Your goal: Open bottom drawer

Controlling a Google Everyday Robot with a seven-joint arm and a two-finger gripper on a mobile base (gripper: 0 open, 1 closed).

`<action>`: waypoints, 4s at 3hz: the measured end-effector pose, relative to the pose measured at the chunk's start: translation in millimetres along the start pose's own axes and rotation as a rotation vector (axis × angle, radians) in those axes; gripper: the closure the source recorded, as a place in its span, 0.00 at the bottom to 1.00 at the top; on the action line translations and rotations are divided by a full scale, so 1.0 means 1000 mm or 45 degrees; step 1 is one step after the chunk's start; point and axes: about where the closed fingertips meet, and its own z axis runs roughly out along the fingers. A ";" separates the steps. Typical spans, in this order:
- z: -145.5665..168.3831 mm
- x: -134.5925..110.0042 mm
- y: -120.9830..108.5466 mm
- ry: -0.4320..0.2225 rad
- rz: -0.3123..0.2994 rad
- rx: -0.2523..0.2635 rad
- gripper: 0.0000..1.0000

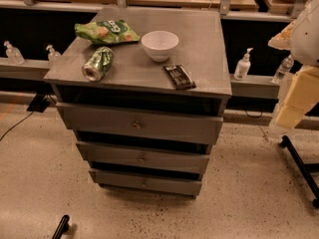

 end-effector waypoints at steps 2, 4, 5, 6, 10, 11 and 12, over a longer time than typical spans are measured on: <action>0.047 -0.007 0.013 -0.069 -0.091 -0.169 0.00; 0.129 -0.031 0.068 -0.291 -0.237 -0.319 0.00; 0.116 -0.026 0.077 -0.265 -0.265 -0.290 0.00; 0.148 -0.032 0.085 -0.465 -0.297 -0.226 0.00; 0.267 -0.080 0.082 -0.712 -0.165 -0.057 0.00; 0.339 -0.112 0.029 -0.885 -0.165 0.091 0.00; 0.361 -0.106 0.041 -0.892 -0.145 0.041 0.00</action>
Offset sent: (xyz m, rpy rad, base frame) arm 0.0096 0.0347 -0.1124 0.1321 0.2683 0.2697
